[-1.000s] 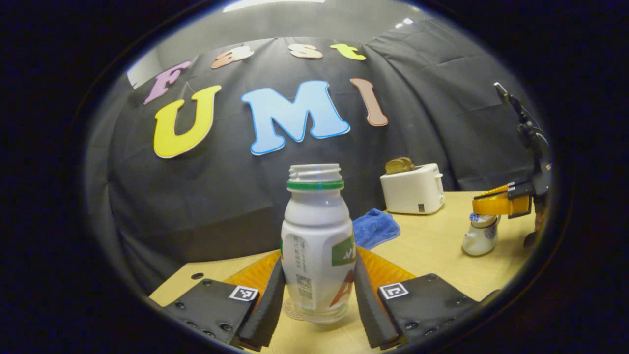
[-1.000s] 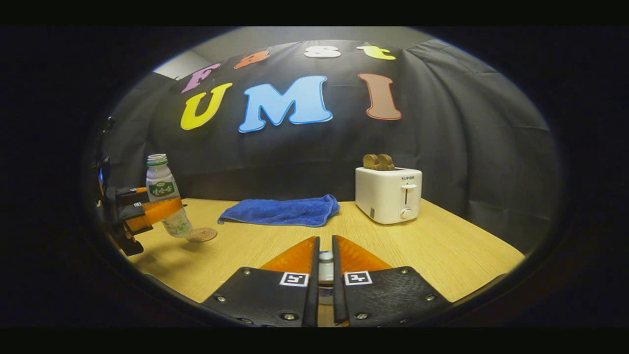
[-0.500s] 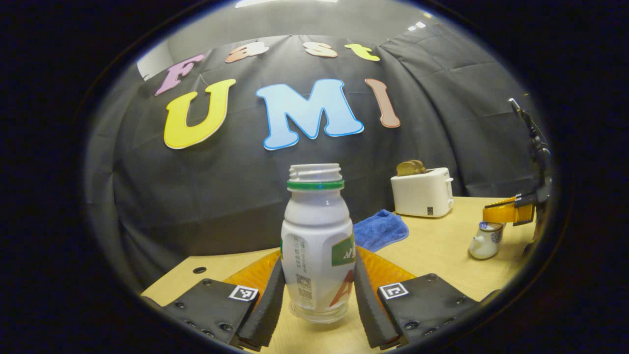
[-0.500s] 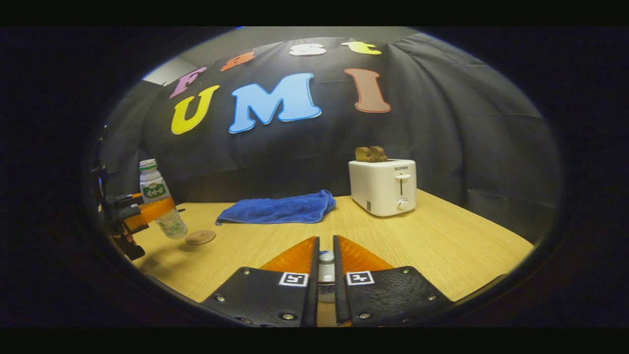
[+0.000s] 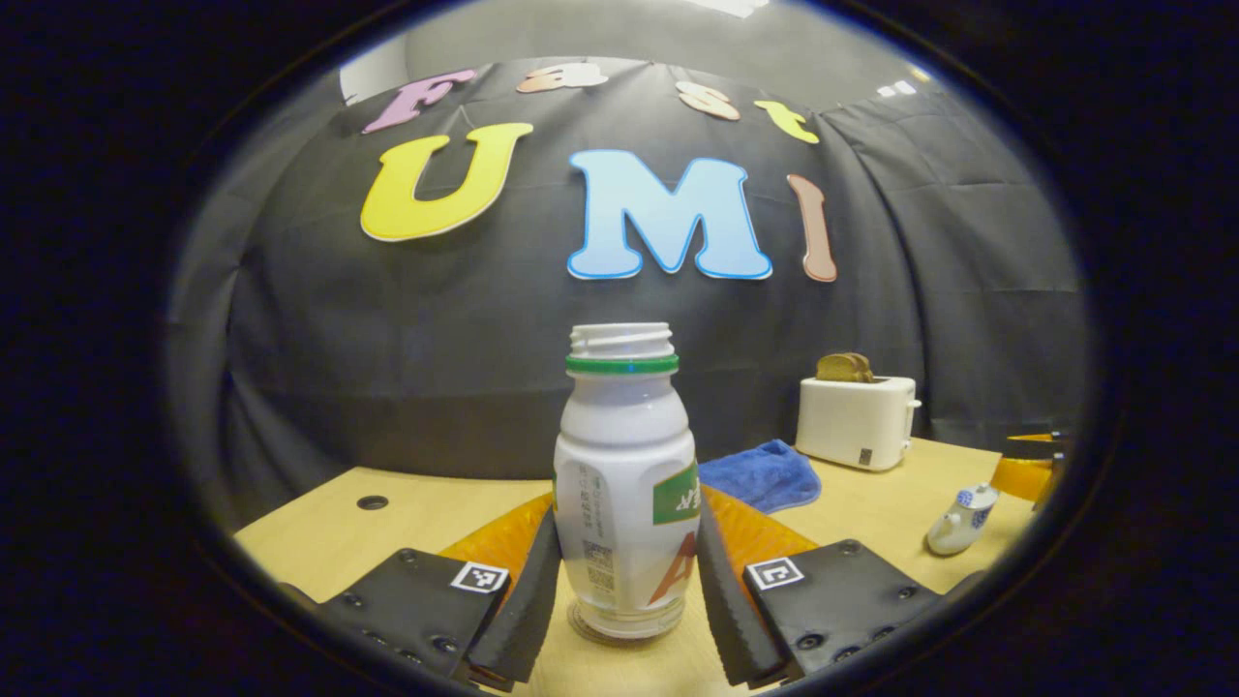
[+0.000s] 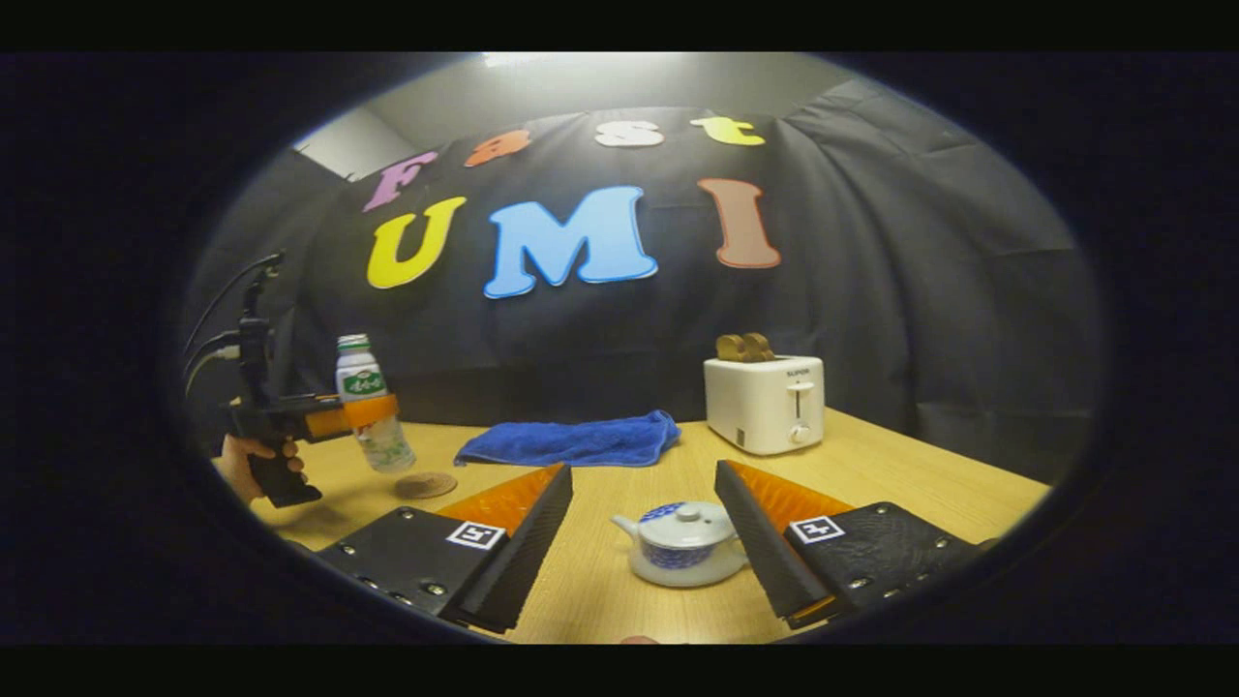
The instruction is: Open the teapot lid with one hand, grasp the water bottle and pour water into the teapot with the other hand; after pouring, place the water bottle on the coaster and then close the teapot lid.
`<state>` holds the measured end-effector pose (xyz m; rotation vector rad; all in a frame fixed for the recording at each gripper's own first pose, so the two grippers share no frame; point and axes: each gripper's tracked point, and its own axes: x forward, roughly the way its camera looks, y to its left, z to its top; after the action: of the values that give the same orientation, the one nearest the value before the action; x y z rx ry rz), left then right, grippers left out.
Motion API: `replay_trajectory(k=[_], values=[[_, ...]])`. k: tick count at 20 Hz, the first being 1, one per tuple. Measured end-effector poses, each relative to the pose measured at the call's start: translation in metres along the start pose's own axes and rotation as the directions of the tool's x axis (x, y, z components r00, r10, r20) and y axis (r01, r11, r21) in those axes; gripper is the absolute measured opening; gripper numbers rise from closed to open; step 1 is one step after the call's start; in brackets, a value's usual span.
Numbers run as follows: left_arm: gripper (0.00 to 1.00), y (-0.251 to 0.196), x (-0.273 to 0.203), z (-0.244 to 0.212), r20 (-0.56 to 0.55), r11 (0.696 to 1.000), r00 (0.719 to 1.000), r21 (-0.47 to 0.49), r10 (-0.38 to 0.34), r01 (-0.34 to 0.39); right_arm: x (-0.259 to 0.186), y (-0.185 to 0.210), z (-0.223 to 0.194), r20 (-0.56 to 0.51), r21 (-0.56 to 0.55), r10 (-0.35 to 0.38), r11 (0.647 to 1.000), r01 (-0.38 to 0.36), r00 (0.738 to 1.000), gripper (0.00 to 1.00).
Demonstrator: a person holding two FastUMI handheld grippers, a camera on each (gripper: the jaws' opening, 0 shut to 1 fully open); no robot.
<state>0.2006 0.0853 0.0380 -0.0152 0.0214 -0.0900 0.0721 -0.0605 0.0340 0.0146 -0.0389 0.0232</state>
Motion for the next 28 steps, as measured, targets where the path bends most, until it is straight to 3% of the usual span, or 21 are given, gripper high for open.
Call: replay_trajectory(k=[5,7,8,18,20,22,26,28], values=[[0.80,0.004,0.022,-0.023,-0.045,1.000,0.999,-0.006,0.003,-0.003,-0.003,0.025,0.007,0.042,-0.073,0.068,0.995,-0.065,0.997,0.91],[0.80,0.001,0.026,-0.033,-0.062,1.000,0.998,-0.007,0.000,0.000,-0.002,0.026,0.006,0.037,-0.068,0.073,0.995,-0.071,0.997,0.91],[0.75,0.001,0.029,-0.035,-0.065,1.000,0.998,0.000,0.003,-0.003,-0.001,0.026,0.005,0.033,-0.064,0.073,0.995,-0.071,0.997,0.90],[0.75,0.003,0.036,-0.049,-0.086,0.999,0.996,0.032,0.021,-0.018,0.001,0.027,-0.001,0.014,-0.062,0.082,0.995,-0.081,0.997,0.90],[0.80,-0.003,0.035,-0.050,-0.100,0.999,0.995,0.038,-0.006,0.010,0.000,0.027,0.000,0.016,-0.060,0.083,0.995,-0.082,0.996,0.91],[1.00,-0.001,0.033,-0.053,-0.096,0.999,0.995,0.038,0.009,-0.006,0.001,0.026,-0.001,0.017,-0.059,0.081,0.995,-0.080,0.997,0.91],[1.00,0.002,0.021,-0.049,-0.091,0.999,0.996,0.038,0.026,-0.023,0.001,0.026,0.000,0.020,-0.062,0.080,0.995,-0.079,0.997,0.91],[0.90,0.001,0.011,-0.045,-0.080,0.999,0.996,0.037,0.030,-0.027,0.000,0.027,0.002,0.024,-0.067,0.083,0.994,-0.081,0.996,0.91]])
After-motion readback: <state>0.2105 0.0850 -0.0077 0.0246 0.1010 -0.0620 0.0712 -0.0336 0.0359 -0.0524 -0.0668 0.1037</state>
